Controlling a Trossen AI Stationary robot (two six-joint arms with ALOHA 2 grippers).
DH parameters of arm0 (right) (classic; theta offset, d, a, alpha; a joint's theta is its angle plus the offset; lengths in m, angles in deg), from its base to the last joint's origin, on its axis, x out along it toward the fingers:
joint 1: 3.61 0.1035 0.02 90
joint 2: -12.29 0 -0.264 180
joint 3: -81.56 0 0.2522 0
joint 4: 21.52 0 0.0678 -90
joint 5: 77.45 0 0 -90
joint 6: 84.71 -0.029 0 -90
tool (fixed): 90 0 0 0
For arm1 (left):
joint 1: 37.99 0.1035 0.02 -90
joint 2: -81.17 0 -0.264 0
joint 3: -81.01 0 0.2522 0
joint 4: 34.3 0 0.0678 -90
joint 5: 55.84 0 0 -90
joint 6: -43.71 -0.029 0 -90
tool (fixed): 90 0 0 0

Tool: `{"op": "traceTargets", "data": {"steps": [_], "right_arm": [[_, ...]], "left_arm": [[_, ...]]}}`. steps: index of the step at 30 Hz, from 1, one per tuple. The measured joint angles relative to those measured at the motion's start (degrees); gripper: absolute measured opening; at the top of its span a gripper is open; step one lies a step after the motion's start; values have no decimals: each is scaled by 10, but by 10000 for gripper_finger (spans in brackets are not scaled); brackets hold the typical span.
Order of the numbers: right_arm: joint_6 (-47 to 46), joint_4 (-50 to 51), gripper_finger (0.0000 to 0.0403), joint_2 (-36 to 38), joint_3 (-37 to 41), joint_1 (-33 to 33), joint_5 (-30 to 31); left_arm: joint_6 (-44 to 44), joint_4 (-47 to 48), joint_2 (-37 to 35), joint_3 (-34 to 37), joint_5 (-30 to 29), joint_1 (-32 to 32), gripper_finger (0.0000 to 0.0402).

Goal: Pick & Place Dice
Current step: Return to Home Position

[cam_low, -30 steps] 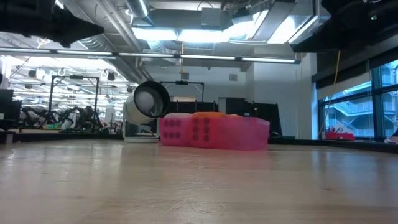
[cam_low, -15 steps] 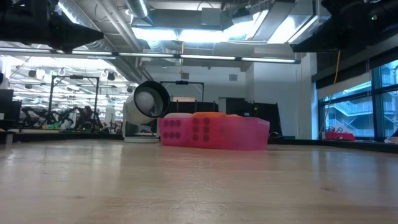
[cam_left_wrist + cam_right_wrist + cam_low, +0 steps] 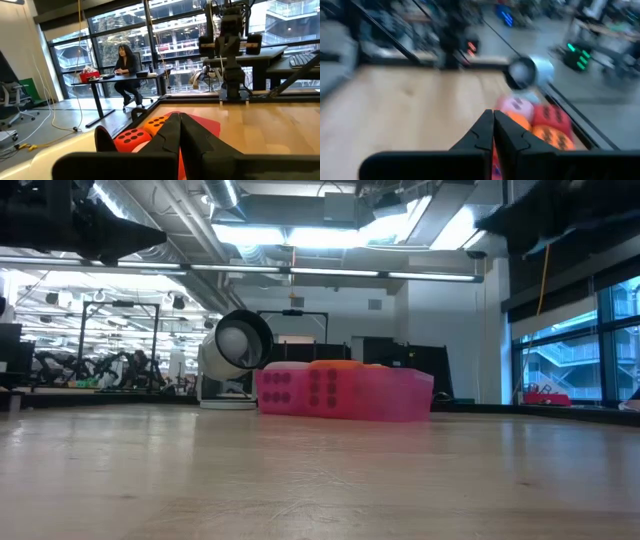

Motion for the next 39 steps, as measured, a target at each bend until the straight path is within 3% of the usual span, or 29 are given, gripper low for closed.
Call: {"op": "traceTargets", "data": {"steps": [4,8,17,24,39], "right_arm": [[-10,13,13,54,-1,0,-42],[-23,42,13,88,-1,0,-42],[-23,58,14,92,0,0,-46],[-28,7,14,107,46,0,-41],[-51,9,14,217,99,0,-42]], "left_arm": [[0,0,0,0,1,0,6],[0,1,0,0,1,0,4],[0,1,0,0,1,0,4],[0,1,0,0,2,0,4],[0,1,0,0,2,0,3]]}}
